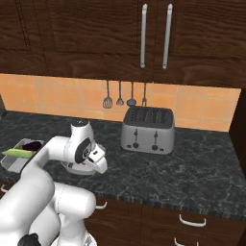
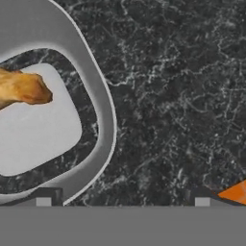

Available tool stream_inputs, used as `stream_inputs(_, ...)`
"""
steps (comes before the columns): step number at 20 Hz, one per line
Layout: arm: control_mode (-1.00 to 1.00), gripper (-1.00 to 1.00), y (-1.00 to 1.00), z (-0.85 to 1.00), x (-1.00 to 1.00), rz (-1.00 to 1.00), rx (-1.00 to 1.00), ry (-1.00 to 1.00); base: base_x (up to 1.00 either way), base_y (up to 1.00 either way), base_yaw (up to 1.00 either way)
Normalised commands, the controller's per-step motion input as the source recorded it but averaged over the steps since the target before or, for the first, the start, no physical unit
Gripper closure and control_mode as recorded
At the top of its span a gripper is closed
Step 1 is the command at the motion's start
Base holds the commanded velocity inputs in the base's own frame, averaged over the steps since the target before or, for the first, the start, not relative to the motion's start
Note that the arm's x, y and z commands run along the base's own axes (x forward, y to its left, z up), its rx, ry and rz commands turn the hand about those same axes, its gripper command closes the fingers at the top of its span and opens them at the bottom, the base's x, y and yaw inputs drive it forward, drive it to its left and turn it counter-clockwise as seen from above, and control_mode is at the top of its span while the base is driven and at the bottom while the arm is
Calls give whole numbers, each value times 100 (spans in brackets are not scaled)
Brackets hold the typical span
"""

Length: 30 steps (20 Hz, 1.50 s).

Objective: Take the meat container that has the chicken drumstick and place it on the second highest rack of the freezer. Then take the vegetable container that has the eggplant and corn and place it on the highest rack of the freezer.

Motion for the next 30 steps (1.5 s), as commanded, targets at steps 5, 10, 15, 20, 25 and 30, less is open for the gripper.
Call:
stream_inputs(5,-100,-100,0,-39,2,0,0,0,0,0,0)
stream_inputs(10,-100,-100,0,-36,11,0,0,2,0,0,0)
stream_inputs(15,-100,-100,0,-42,15,0,0,9,0,0,0)
stream_inputs(20,-100,-100,0,-30,2,0,0,3,0,0,0)
stream_inputs(25,-100,-100,0,-26,0,0,0,0,0,0,0)
stream_inputs(30,-100,-100,0,-23,0,0,0,0,0,0,0)
